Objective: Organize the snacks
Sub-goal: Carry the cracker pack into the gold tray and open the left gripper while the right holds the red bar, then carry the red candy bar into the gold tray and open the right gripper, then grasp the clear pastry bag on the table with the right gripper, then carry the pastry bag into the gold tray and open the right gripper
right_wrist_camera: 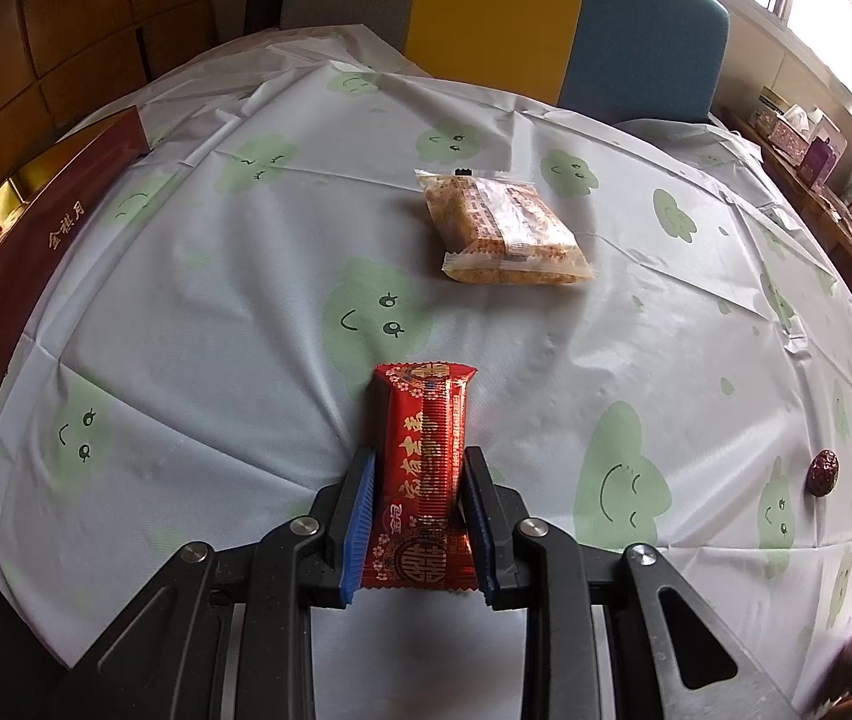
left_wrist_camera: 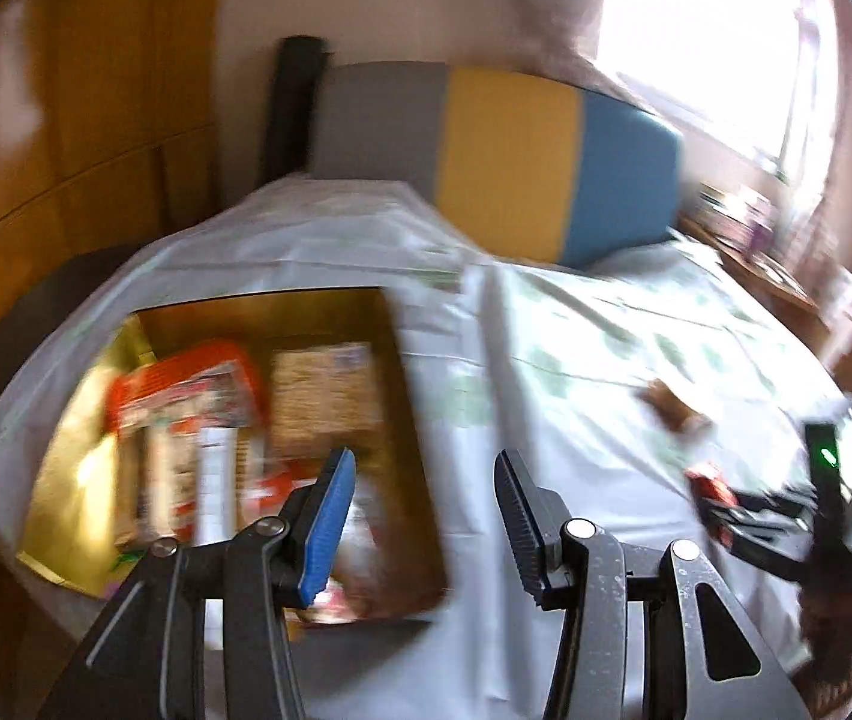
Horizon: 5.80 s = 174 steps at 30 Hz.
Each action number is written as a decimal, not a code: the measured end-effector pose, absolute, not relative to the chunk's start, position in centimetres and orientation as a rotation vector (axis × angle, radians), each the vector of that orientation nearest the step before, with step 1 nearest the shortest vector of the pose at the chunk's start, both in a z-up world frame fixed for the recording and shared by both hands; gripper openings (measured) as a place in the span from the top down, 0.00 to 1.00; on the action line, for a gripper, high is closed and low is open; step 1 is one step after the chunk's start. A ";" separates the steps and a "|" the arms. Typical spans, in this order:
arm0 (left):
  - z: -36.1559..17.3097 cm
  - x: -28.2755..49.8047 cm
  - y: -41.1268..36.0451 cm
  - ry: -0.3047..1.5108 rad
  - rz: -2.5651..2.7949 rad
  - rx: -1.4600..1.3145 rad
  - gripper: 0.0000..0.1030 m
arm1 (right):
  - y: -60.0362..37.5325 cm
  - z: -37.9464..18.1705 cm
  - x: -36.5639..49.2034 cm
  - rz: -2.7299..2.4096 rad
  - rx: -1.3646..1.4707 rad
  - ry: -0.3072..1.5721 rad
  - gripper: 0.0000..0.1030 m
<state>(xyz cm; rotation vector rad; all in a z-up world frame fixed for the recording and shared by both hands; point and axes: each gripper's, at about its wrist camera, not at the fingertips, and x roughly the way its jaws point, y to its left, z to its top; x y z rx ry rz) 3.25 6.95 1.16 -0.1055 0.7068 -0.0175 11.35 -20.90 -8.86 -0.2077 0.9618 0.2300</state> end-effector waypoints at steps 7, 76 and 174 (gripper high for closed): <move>-1.3 3.1 0.2 0.752 -0.250 -0.002 0.52 | -20.9 -8.9 11.3 0.230 -0.205 0.963 0.73; -8.1 2.6 -2.9 0.872 -0.357 -0.012 0.54 | -21.2 -3.7 15.9 0.527 -0.045 1.092 0.59; -7.0 17.6 -7.9 0.948 -0.397 -0.269 0.74 | -25.7 -9.2 23.7 0.546 0.423 1.169 0.65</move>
